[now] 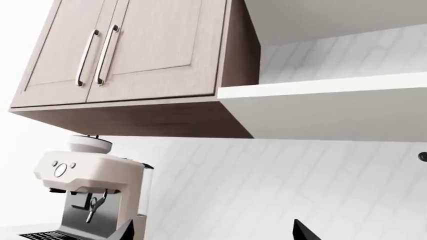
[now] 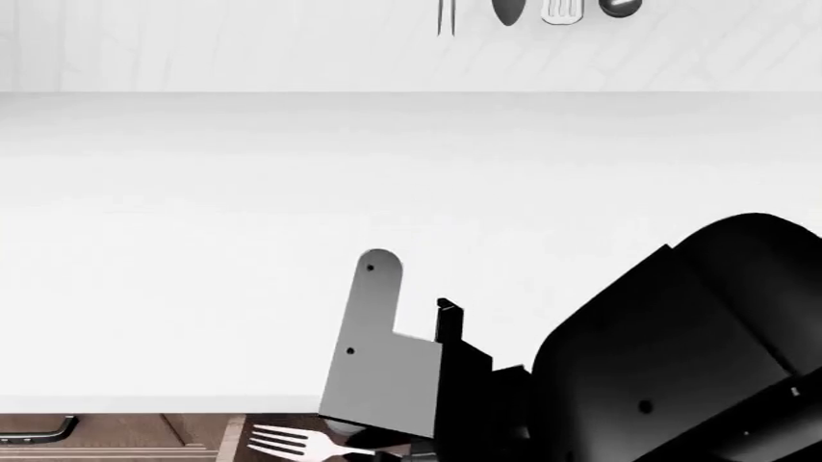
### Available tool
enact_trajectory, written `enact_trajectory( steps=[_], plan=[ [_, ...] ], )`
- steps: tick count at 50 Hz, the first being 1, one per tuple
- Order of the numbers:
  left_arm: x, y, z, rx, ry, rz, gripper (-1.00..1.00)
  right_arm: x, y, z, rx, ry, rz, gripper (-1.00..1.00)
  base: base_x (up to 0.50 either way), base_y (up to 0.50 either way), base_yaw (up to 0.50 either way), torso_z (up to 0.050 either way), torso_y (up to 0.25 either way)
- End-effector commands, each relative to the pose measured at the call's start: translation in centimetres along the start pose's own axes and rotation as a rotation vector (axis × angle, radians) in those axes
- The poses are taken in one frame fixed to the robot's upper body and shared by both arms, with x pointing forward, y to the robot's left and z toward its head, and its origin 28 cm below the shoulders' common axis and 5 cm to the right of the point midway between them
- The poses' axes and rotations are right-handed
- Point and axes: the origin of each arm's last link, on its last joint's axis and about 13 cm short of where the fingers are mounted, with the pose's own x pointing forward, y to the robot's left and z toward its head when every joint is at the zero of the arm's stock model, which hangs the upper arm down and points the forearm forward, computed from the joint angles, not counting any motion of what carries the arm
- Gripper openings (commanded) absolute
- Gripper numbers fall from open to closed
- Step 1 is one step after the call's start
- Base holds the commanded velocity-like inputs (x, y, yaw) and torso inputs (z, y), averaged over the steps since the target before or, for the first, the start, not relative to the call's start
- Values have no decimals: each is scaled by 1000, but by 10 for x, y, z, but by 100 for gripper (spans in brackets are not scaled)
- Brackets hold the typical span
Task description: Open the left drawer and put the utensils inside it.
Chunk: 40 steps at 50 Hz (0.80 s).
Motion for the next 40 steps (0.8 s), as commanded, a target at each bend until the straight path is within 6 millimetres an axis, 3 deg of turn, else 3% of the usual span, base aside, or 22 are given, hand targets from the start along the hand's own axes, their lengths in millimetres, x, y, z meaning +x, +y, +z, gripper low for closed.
enact_trajectory(
  steps=[1, 26, 27, 40],
  plan=[
    [0, 0, 0, 0, -1, 0, 100, 5, 1, -3, 1, 12, 16, -100, 0, 0, 0, 0, 0],
    [0, 0, 0, 0, -1, -1, 100, 4, 0, -3, 0, 11, -1, -100, 0, 0, 0, 0, 0],
    [0, 0, 0, 0, -1, -1, 100, 3, 0, -3, 0, 11, -3, 100, 0, 0, 0, 0, 0],
    [0, 0, 0, 0, -1, 0, 100, 1, 0, -1, -6, 12, -12, 100, 0, 0, 0, 0, 0]
  ],
)
